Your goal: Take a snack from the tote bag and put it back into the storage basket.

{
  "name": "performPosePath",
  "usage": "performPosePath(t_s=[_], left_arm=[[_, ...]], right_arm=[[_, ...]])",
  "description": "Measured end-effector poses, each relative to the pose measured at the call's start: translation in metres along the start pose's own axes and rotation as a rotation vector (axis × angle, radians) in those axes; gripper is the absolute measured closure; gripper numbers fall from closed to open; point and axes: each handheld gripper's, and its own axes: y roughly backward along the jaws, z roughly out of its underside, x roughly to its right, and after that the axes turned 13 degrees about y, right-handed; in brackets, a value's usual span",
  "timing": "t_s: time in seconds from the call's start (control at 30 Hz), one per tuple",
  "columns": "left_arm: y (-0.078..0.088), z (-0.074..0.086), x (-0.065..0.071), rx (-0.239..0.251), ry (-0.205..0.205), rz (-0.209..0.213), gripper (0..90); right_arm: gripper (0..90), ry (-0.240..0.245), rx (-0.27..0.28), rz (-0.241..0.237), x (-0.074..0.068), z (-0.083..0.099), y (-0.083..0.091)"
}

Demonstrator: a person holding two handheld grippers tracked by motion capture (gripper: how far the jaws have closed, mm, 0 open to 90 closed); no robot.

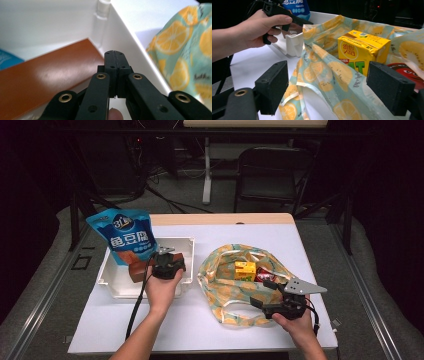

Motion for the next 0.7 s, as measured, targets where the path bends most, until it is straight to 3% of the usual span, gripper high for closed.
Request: performPosePath(t_s=[0.2,0.4,0.57,0.7], left_arm=[[-0.012,-0.012,0.006,-0.021,0.040,-0.008,90.0],[-0.028,-0.016,0.012,-0.060,0.035,-0.080,90.0],[-0.025,-0.012,0.013,-0.058,0.009,-0.114,90.0],[-0.018,-0.006,0.007,-0.050,0.017,-0.107,90.0]], right_arm=[[17.4,-0.004,-0.011,0.026,0.002,0.001,0.001],[17.2,-0.002,-0.012,0.034,0.000,0.001,-0.001],[16.9,0.004,-0.021,0.030,0.000,0.002,-0.001],[16.9,0.005,-0.024,0.032,0.000,0.002,-0.002]])
